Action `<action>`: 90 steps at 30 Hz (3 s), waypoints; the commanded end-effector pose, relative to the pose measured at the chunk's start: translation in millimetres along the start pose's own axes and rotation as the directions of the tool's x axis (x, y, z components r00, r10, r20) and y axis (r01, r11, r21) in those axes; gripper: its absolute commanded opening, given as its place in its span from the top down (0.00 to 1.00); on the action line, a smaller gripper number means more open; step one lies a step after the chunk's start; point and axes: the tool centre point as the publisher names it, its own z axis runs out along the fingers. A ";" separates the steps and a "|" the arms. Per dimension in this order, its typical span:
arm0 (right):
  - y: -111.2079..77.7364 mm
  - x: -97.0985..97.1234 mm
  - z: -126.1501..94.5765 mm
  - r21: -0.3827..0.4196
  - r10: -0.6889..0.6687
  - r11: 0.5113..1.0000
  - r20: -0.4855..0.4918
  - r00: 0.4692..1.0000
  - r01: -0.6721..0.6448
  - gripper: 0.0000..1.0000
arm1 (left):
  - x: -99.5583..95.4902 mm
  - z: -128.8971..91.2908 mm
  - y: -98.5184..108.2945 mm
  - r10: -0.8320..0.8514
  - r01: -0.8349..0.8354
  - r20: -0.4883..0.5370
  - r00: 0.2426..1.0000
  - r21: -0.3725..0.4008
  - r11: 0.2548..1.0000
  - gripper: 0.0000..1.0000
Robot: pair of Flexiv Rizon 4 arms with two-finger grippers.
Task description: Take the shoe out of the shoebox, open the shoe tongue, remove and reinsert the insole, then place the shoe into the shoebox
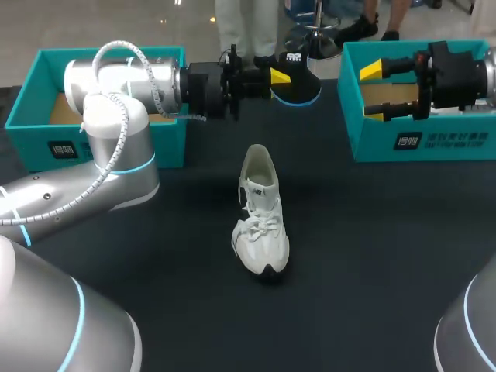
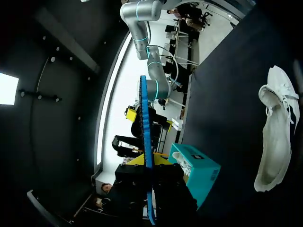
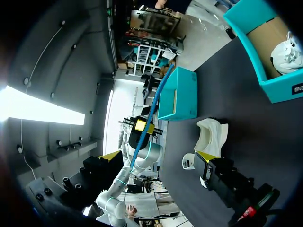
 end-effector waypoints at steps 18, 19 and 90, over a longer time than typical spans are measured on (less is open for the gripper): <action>2.7 1.6 6.5 0.012 -0.018 1.000 -0.003 1.000 0.018 0.00 | 7.6 5.3 -4.8 0.338 -0.338 0.001 0.941 -0.027 0.941 1.00; 3.3 2.0 7.7 0.014 -0.021 1.000 -0.002 1.000 0.021 0.00 | 7.2 5.6 -5.1 0.338 -0.338 0.001 0.941 -0.026 0.941 1.00; 14.5 8.4 46.7 0.064 -0.017 0.998 0.009 1.000 0.016 1.00 | 4.5 -11.3 0.2 0.317 -0.314 -0.020 0.948 0.096 0.945 0.00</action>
